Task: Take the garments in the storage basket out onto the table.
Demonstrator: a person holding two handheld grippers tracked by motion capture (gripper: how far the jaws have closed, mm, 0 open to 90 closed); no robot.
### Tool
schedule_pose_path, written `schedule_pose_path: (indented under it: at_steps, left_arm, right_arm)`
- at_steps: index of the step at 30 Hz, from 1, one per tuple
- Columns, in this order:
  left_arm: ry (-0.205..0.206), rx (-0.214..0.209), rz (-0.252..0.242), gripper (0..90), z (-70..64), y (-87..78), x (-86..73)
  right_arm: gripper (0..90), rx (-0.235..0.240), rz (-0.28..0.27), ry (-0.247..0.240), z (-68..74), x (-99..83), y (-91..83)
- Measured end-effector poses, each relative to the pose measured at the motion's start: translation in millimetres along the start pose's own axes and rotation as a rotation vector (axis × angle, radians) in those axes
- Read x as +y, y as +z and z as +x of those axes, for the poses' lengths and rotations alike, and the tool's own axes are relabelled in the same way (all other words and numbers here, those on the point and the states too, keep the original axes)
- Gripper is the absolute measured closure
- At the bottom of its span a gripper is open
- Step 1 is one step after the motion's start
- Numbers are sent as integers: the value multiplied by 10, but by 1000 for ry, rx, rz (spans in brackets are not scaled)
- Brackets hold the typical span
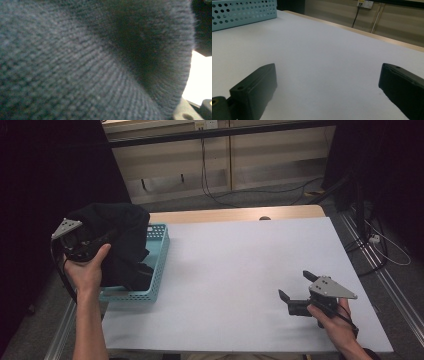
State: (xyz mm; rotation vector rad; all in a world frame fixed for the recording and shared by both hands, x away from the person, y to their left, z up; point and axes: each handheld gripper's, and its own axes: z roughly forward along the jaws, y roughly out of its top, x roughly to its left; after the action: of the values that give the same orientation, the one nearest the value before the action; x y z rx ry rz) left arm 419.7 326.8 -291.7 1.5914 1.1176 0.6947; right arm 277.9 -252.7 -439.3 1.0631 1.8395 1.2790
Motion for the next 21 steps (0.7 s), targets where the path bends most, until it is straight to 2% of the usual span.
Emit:
schedule_pose_path:
  at_steps: [7, 14, 21]
  left_arm:
    - [2, 10, -54, 652, -3, -100, 59]
    - [23, -9, -85, 653, -105, -164, 163]
    - [27, -2, -104, 656, -178, -229, 285]
  right_arm:
    - [11, 0, 1, 0, -2, 0, 4]
    - [11, 4, -3, -8, 5, 4, -7]
    - [10, 4, 2, -9, 8, 0, 2]
